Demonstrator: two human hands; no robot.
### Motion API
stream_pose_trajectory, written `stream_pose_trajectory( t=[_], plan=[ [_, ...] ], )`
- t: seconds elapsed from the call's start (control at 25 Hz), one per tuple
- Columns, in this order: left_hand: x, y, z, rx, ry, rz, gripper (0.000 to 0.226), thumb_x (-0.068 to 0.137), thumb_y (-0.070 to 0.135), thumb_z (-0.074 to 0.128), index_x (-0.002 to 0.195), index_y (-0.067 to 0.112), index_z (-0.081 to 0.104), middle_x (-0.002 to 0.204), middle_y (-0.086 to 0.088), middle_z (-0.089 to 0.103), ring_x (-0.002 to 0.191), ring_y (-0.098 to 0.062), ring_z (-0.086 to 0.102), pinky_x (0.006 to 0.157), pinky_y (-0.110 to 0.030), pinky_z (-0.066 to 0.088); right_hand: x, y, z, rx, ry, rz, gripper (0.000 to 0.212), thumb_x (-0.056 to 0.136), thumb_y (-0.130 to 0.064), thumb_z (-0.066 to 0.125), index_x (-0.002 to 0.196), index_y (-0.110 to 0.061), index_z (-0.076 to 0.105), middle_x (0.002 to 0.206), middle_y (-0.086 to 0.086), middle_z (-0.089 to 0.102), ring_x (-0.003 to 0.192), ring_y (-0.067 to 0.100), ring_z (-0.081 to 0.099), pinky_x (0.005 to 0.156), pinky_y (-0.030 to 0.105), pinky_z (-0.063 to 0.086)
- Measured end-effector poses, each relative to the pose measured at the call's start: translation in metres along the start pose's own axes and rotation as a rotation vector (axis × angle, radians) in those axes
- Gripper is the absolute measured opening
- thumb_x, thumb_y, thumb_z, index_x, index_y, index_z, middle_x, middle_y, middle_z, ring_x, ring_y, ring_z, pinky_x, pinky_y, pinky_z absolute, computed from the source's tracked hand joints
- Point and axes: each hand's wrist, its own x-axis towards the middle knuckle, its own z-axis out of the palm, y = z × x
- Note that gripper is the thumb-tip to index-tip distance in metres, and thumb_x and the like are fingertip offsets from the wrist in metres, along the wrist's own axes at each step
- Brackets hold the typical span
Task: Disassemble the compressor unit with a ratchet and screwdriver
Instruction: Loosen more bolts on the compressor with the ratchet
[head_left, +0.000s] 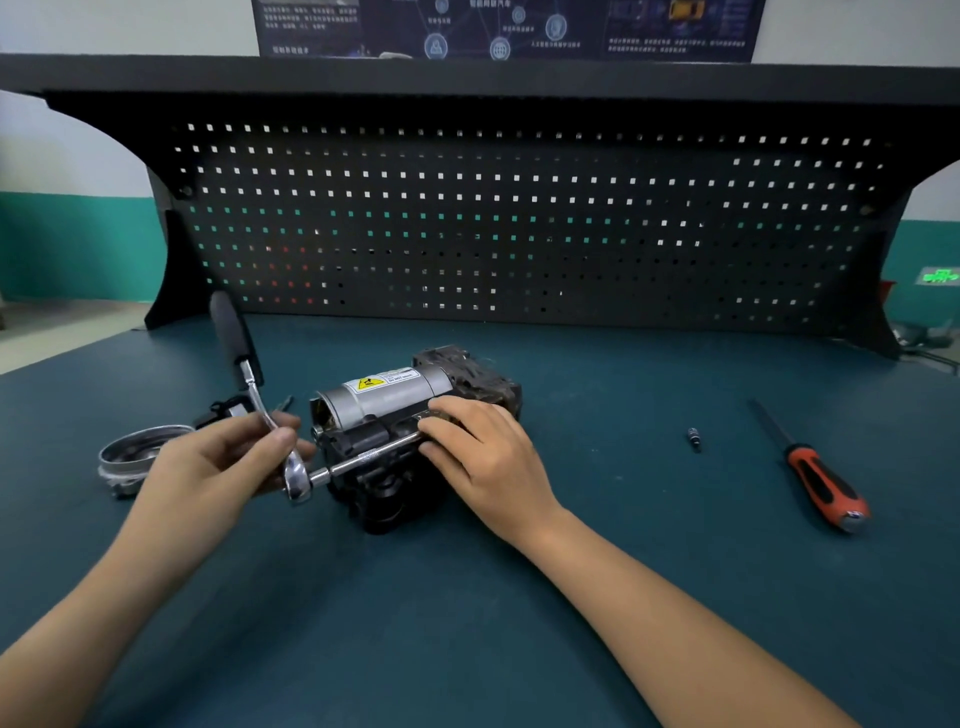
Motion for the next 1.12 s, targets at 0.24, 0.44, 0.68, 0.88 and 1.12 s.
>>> stream_pose_trajectory(
  t=[0.24, 0.44, 0.68, 0.88, 1.12],
  plan=[
    [-0.011, -0.002, 0.0, 0.246, 0.011, 0.298, 0.013, 0.083, 0.019, 0.059, 0.085, 0.03, 0.063, 0.078, 0.026, 0.069, 0.073, 0.009, 0.063, 0.073, -0.002, 0.044, 0.004, 0.0, 0.001, 0.007, 0.017, -0.014, 0.019, 0.084, -0.016, 0.059, 0.083, -0.004, 0.073, 0.082, 0.007, 0.069, 0.074, 0.024, 0.065, 0.069, 0.032, 0.052],
    [-0.024, -0.01, 0.001, 0.527, -0.113, 0.758, 0.04, 0.097, 0.039, 0.044, 0.09, 0.008, 0.068, 0.086, 0.011, 0.067, 0.092, 0.005, 0.058, 0.086, -0.008, 0.042, 0.009, 0.007, -0.003, -0.023, -0.067, -0.098, 0.018, 0.084, -0.015, 0.058, 0.082, -0.004, 0.072, 0.079, 0.006, 0.067, 0.066, 0.025, 0.06, 0.066, 0.03, 0.049],
    [-0.025, -0.017, -0.002, 0.443, -0.168, 0.658, 0.02, 0.091, 0.04, 0.054, 0.089, 0.024, 0.066, 0.098, 0.021, 0.066, 0.093, 0.002, 0.061, 0.087, -0.016, 0.047, 0.004, 0.006, 0.002, -0.007, -0.028, -0.06, 0.022, 0.084, -0.014, 0.055, 0.088, -0.002, 0.073, 0.083, 0.01, 0.068, 0.073, 0.025, 0.065, 0.089, 0.049, 0.046],
    [-0.009, -0.015, 0.007, -0.325, 0.08, -0.26, 0.015, 0.087, 0.018, 0.058, 0.083, 0.019, 0.073, 0.067, 0.008, 0.069, 0.068, -0.005, 0.064, 0.061, -0.018, 0.053, 0.0, -0.009, 0.012, 0.036, -0.022, -0.103, 0.019, 0.079, 0.001, 0.068, 0.097, 0.004, 0.07, 0.088, 0.019, 0.066, 0.079, 0.032, 0.065, 0.08, 0.043, 0.053],
    [-0.01, -0.019, 0.004, -0.158, 0.055, -0.084, 0.016, 0.083, 0.022, 0.06, 0.093, 0.022, 0.073, 0.073, 0.016, 0.069, 0.068, 0.006, 0.062, 0.067, -0.005, 0.048, 0.005, -0.015, 0.015, 0.251, -0.014, -0.078, 0.016, 0.082, -0.009, 0.064, 0.087, 0.003, 0.073, 0.08, 0.013, 0.068, 0.073, 0.03, 0.063, 0.072, 0.031, 0.05]
  ],
)
